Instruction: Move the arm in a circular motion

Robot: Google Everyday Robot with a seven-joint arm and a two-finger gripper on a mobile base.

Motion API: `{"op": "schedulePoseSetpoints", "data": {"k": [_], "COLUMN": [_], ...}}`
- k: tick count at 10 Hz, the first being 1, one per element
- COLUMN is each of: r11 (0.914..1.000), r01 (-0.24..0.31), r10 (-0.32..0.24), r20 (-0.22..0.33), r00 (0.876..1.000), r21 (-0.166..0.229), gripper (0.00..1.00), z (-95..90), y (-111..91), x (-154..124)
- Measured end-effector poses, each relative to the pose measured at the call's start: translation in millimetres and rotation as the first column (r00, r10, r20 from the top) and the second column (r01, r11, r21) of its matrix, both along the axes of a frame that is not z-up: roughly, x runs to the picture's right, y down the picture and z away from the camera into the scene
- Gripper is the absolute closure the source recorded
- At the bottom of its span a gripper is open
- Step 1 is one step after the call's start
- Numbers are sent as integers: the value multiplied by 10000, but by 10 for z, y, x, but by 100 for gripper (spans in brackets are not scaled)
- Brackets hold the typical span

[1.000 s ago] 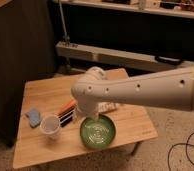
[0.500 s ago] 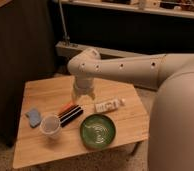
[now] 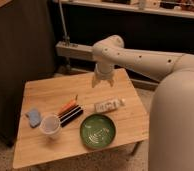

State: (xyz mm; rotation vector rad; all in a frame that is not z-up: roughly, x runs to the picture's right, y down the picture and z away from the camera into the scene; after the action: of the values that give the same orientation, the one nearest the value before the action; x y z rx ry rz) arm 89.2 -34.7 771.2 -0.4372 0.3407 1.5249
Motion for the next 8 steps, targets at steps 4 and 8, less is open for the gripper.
{"op": "schedulePoseSetpoints", "data": {"k": [4, 8], "r11": [9935, 9832], "r01": [-1053, -1809], "r10": [1091, 1825], "r20": [-954, -1672], "r00": [9894, 9689], "r21": [443, 252], "gripper": [35, 35], "z": [-344, -893], "y": [283, 1255], "x": [850, 1324]}}
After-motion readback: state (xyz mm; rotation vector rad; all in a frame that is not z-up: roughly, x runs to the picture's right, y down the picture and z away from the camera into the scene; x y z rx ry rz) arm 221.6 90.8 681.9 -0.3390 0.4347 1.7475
